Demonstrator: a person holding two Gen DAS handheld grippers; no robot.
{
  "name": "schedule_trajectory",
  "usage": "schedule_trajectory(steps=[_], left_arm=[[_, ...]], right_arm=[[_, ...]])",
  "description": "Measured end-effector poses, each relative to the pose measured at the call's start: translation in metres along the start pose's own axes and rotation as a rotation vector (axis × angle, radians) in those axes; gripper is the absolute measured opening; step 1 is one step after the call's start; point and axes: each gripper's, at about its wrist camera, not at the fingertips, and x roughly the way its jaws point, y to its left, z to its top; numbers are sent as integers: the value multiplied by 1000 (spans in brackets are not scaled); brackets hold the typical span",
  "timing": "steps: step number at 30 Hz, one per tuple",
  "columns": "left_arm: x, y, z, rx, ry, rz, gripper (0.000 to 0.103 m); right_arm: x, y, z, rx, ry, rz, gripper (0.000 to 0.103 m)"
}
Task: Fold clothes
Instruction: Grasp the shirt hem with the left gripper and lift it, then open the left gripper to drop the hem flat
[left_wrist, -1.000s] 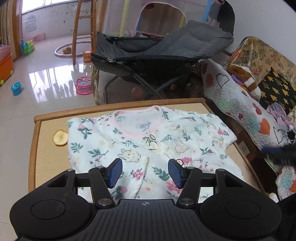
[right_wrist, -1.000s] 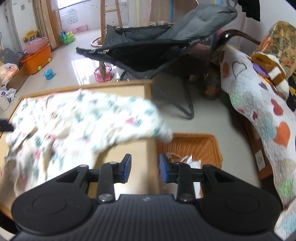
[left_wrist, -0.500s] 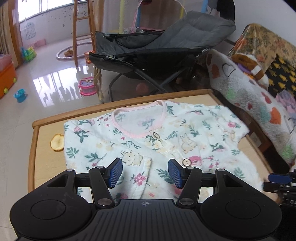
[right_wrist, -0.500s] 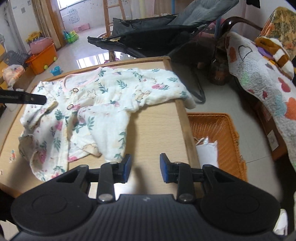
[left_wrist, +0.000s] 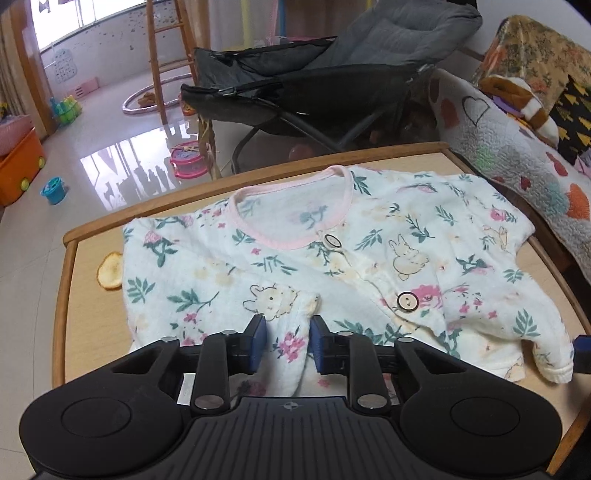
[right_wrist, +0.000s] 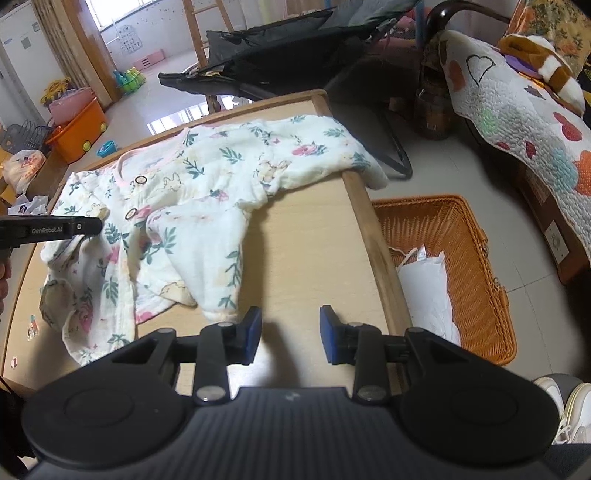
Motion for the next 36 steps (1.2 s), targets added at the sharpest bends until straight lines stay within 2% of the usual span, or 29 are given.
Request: schedule_trajectory(steps=[4, 8, 12, 15, 26, 31, 34, 36], left_arm=[[-2, 5, -3, -1, -16, 3, 11], [-18, 18, 0, -47, -70, 0, 8], [-44, 38, 5, -88, -162, 74, 8], [-56, 59, 9, -102, -182, 123, 8], [-74, 132, 10, -173, -207, 284, 8], [-71, 157, 10, -193, -192, 350, 8], [-67, 169, 7, -199, -169, 385, 10], [-64, 175, 4, -203, -147, 403, 16]], right_arm=[[-1, -1, 0, 10, -1, -1, 34], [-1, -2, -1, 15, -1, -7, 35], [-2, 0, -1, 10, 1, -14, 35], [-2, 2, -2, 0, 3, -23, 36], [-2, 13, -6, -39, 16, -48, 39], [-2, 20, -8, -69, 21, -54, 39], [-4, 25, -9, -100, 17, -56, 39], [-5, 29, -10, -126, 13, -63, 40]])
